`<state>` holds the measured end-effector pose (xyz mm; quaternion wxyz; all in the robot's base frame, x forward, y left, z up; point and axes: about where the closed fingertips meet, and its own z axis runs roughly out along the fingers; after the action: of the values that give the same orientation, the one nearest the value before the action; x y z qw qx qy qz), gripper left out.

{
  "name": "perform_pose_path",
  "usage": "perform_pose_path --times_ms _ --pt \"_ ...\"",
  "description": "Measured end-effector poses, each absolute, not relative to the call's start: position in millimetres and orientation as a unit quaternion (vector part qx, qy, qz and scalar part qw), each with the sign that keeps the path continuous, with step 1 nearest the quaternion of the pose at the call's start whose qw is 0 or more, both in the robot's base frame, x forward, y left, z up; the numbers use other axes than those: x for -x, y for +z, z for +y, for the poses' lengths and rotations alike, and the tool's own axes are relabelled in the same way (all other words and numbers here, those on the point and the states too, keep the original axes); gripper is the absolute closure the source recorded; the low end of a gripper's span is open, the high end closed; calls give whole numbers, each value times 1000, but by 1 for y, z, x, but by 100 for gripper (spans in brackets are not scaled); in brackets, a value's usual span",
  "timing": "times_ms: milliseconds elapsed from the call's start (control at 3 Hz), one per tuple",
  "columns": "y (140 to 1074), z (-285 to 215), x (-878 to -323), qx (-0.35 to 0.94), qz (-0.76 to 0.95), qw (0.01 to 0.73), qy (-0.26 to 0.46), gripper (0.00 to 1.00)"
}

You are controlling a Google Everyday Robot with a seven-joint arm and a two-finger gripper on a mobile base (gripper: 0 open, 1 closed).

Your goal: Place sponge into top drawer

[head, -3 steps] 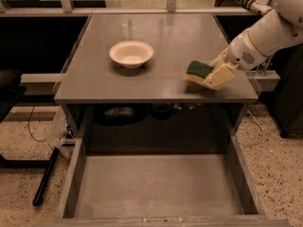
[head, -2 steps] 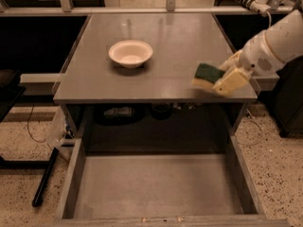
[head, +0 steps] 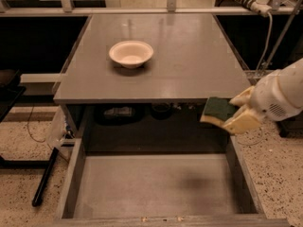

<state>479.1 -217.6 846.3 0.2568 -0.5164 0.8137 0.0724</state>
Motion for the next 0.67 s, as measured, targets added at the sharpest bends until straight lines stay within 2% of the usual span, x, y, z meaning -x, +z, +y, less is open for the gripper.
perform_pose_path --times_ms 667 --pt "748 -223 -406 477 842 235 94 100"
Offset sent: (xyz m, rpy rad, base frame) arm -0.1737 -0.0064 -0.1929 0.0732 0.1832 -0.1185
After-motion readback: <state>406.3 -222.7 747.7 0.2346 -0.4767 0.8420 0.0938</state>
